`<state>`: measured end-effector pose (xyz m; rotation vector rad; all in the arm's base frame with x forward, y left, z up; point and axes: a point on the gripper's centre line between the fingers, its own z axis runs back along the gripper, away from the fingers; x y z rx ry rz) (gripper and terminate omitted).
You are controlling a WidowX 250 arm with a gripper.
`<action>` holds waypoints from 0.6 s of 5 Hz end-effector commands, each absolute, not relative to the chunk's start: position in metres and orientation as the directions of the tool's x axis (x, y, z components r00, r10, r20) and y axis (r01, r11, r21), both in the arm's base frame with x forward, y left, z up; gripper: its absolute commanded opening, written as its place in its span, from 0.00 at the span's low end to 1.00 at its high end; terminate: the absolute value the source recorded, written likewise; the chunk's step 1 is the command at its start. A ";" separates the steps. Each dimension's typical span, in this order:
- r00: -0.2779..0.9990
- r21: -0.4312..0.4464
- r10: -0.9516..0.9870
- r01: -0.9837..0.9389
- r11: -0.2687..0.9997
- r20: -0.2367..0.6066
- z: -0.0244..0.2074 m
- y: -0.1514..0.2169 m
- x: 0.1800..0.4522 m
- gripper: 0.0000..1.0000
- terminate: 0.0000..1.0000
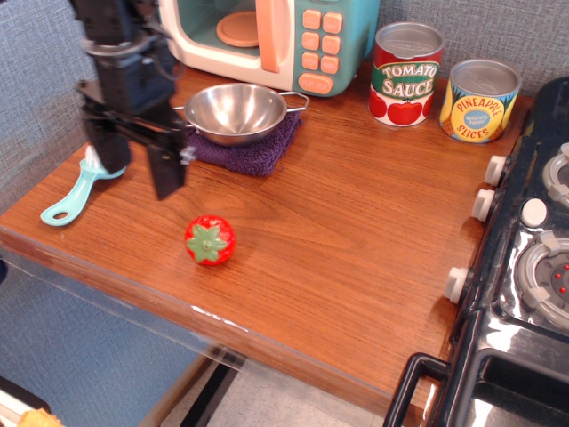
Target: Move the strawberry and place top left of table
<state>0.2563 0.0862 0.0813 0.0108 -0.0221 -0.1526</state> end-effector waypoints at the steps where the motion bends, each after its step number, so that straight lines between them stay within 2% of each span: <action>1: 0.983 0.038 -0.184 0.183 0.982 0.025 0.076 0.054 0.250 1.00 0.00; 2: 0.988 0.028 -0.152 0.152 0.988 -0.001 0.057 0.050 0.252 1.00 0.00; 3: 0.991 0.041 -0.133 0.132 0.990 0.012 0.040 0.038 0.252 1.00 0.00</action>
